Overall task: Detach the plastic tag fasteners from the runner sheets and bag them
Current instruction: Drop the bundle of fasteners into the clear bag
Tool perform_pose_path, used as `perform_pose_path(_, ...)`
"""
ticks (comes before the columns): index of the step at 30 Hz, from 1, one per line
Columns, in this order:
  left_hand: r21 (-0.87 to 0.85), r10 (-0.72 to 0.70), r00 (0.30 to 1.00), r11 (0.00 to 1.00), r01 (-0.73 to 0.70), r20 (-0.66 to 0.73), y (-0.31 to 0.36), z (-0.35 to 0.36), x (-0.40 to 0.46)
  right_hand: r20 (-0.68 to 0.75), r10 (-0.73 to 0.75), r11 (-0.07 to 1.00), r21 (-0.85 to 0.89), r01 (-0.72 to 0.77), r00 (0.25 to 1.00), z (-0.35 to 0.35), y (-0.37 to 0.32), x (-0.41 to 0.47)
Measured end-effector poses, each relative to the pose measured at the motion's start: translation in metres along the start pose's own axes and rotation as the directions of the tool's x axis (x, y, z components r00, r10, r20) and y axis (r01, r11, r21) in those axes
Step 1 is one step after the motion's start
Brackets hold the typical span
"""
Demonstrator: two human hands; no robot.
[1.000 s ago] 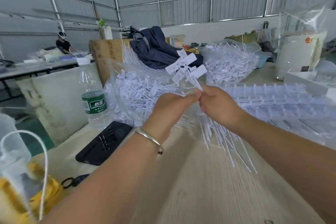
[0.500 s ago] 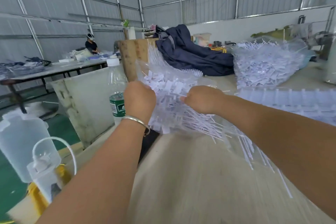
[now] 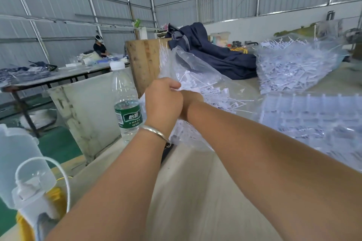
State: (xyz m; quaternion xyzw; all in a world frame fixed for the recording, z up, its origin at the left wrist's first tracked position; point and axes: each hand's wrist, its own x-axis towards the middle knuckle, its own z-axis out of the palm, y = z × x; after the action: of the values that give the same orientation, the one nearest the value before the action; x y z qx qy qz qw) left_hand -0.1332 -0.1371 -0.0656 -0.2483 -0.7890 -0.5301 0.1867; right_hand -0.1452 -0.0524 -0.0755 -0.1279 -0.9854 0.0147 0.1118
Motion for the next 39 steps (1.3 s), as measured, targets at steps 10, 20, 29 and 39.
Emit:
perform_pose_path(10, 0.225, 0.131, 0.991, 0.965, -0.134, 0.026, -0.003, -0.004, -0.01, -0.212, 0.084, 0.857, 0.515, 0.038, 0.974, -0.053, 0.059, -0.048)
perform_pose_path(20, 0.115, 0.29, 0.906, 0.934, -0.338, 0.307, 0.048, 0.04, -0.078, -0.264, 0.399, 0.889, 0.347, -0.3, 0.878, -0.074, 0.171, -0.187)
perform_pose_path(29, 0.152, 0.034, 0.484, 0.928, -0.34, 0.875, 0.084, 0.105, -0.142, 0.151, 0.379, 0.804, 0.436, -0.406, 0.913, -0.046, 0.198, -0.292)
perform_pose_path(39, 0.142, 0.385, 0.732, 0.827, -0.544, 0.562, 0.06, 0.122, -0.156, -0.279, 0.375, 0.927, 0.146, -0.347, 0.884, 0.005, 0.22, -0.31)
